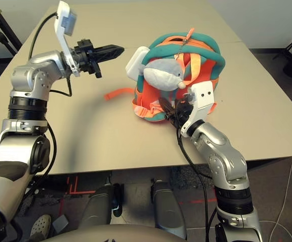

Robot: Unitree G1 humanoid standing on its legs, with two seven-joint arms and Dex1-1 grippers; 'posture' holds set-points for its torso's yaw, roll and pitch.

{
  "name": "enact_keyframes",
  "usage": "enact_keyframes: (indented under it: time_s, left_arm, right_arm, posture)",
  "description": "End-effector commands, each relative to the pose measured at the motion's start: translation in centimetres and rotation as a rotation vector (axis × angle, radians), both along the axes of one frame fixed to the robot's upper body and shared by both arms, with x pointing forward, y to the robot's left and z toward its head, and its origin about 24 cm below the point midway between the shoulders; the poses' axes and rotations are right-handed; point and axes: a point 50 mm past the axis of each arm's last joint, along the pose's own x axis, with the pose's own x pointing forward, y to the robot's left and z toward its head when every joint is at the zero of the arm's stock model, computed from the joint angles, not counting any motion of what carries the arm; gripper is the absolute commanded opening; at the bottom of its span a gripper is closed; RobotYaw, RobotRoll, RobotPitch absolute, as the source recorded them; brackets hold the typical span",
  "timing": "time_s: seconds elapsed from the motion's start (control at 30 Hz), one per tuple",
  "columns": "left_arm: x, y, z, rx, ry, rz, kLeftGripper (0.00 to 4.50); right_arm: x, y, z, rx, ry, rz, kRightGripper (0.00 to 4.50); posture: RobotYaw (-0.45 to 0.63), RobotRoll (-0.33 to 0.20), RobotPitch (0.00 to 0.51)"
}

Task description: Put the pencil case into the backpack and zip it.

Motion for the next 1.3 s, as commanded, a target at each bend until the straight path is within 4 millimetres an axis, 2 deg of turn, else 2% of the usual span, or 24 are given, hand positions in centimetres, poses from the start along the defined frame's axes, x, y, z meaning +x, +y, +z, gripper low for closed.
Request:
enact_keyframes:
  time_s: [0.03, 0.17, 0.3, 0.47, 0.67, 0.73, 0.8, 0.93, 1.1, 1.3]
  left_arm:
    - [0.8, -1.5, -0.5, 0.043, 0.004, 0.004, 0.0]
    - [1.1, -4.8, -2.0, 0.081, 0.051, -0.053, 0.0]
    - [0.8, -5.9, -2.8, 0.107, 0.047, -0.103, 0.0]
    - [0.7, -4.4, -2.5, 0.078, 0.023, -0.088, 0.0]
    - [0.1, -0.9, -0.3, -0.021, -0.033, 0.032, 0.0]
    - [-0.7, 0.0, 0.2, -0.036, -0.048, 0.041, 0.37]
    - [-1.5, 1.0, 0.7, -0.036, -0.058, 0.042, 0.96]
    - [-3.1, 2.7, 2.1, -0.023, -0.08, 0.052, 2.45]
    - [-5.3, 2.7, 3.5, 0.01, -0.096, -0.023, 4.43]
    - [-6.8, 0.7, 3.9, 0.052, -0.108, -0.123, 4.5]
  right_arm:
    - [0.3, -0.1, -1.3, -0.013, 0.069, 0.003, 0.85]
    - [0.6, -0.2, -1.1, -0.019, 0.061, 0.01, 0.85]
    - [0.5, 0.2, -1.1, -0.015, 0.059, 0.018, 0.85]
    - [0.4, 0.4, -1.3, -0.01, 0.061, 0.018, 0.85]
    - [0.4, 0.6, -1.4, -0.008, 0.062, 0.025, 0.85]
    - [0.4, 0.6, -1.4, -0.008, 0.063, 0.028, 0.85]
    - [0.4, 0.6, -1.5, -0.009, 0.064, 0.031, 0.85]
    - [0.5, 0.6, -1.6, -0.011, 0.067, 0.038, 0.85]
    - [0.6, 0.7, -1.7, -0.014, 0.068, 0.048, 0.85]
    - [0.9, 0.9, -1.7, -0.014, 0.066, 0.056, 0.85]
  posture:
    - [-0.14, 0.0, 0.138]
    - [-0.14, 0.0, 0.136]
    - [-0.14, 0.0, 0.133]
    - [-0.14, 0.0, 0.13]
    - [-0.14, 0.0, 0.127]
    - [-0.13, 0.0, 0.127]
    - [-0.12, 0.0, 0.126]
    - [-0.11, 0.0, 0.122]
    - [-0.1, 0.0, 0.121]
    - [-0.09, 0.0, 0.118]
